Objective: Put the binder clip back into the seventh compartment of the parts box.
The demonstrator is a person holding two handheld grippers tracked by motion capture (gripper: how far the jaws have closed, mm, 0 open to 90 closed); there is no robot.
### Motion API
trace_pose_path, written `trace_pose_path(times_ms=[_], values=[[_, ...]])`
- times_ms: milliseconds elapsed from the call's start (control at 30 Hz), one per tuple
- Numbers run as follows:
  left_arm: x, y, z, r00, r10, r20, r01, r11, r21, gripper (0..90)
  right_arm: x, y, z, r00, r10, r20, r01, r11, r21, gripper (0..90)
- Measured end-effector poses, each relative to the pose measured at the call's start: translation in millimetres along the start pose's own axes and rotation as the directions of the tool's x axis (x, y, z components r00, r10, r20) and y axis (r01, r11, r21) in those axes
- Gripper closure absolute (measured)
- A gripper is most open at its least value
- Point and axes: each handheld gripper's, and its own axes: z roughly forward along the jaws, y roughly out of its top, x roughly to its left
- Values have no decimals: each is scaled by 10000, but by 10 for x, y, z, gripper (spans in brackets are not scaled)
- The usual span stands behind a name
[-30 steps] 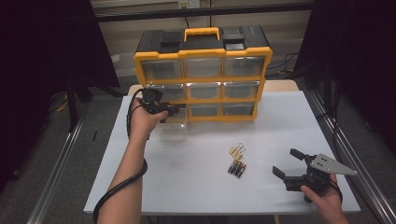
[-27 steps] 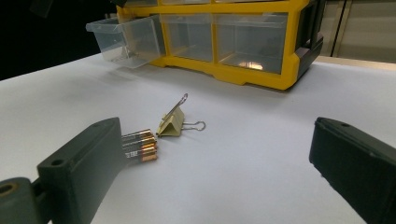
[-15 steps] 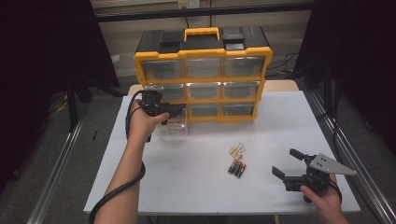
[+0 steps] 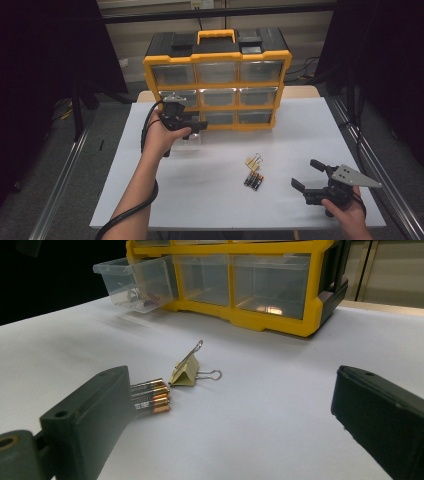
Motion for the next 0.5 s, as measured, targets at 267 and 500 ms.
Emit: trace_pose_path(times_ms=[267,500], values=[[-154,-38,64,9984,319,463,-317,9995,-58,222,-7,-2,-1,9999,-134,-45,134,9999,28,25],[-292,-88,127,9962,470,733,-465,9989,-89,193,0,0,0,10000,-24,-11,24,10000,2,25]])
